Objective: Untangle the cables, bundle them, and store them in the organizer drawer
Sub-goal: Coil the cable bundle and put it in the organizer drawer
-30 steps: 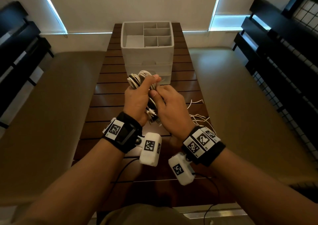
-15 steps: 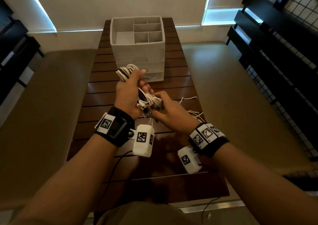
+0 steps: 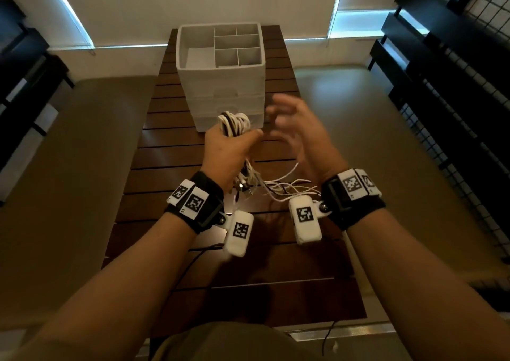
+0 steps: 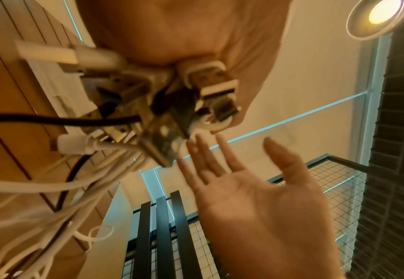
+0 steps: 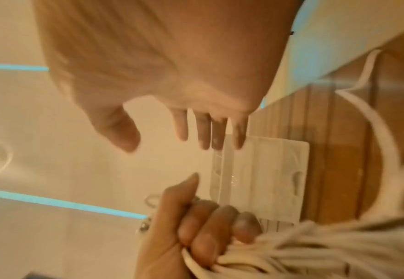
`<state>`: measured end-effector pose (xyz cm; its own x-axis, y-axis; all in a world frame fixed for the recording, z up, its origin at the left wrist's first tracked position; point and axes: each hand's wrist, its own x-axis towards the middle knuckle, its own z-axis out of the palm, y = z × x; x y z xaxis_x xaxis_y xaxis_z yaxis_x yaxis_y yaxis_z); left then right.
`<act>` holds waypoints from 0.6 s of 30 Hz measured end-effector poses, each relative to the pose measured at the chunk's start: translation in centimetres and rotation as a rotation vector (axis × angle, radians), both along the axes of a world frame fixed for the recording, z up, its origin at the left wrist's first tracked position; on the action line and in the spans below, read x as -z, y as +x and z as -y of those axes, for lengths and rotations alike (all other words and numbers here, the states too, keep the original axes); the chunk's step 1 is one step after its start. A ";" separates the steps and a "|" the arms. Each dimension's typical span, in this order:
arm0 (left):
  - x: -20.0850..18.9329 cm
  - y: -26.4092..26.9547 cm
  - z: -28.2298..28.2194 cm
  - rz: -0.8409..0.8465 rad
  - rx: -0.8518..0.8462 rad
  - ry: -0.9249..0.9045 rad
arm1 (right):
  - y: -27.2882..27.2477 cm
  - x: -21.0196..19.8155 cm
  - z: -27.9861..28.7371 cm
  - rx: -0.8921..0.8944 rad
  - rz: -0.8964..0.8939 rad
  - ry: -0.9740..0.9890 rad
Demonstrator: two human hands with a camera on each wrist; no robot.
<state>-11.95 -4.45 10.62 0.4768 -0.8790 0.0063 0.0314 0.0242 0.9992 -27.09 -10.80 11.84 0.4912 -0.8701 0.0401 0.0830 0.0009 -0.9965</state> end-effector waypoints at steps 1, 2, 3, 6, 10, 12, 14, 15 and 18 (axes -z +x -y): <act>0.1 -0.4 -0.1 0.040 0.024 0.012 | 0.6 -0.7 0.0 0.040 0.015 -0.020; 0.1 -0.9 -0.1 0.073 0.074 0.016 | 1.5 -1.5 -0.3 0.029 0.014 -0.040; 0.1 -1.4 -0.2 0.093 0.127 0.014 | 2.2 -2.3 -0.6 -0.008 -0.013 -0.073; -0.6 -1.9 -0.3 0.162 0.210 -0.002 | 4.1 -4.3 -1.6 -0.039 -0.055 -0.166; -0.3 -1.2 -0.6 0.243 0.228 -0.007 | 6.4 -4.7 -2.0 0.096 0.025 -0.173; 0.3 -1.3 -0.7 0.291 0.197 0.001 | 7.5 -4.3 -2.0 0.246 0.039 -0.187; 0.8 -1.4 -0.7 0.327 0.196 0.012 | 8.3 -3.6 -2.0 0.352 0.046 -0.206; 1.1 -1.3 -0.7 0.341 0.196 0.017 | 8.3 -3.1 -2.0 0.375 0.031 -0.223; 2.2 -1.6 -1.0 0.315 0.191 0.084 | 7.7 -1.5 -2.2 0.365 -0.020 -0.275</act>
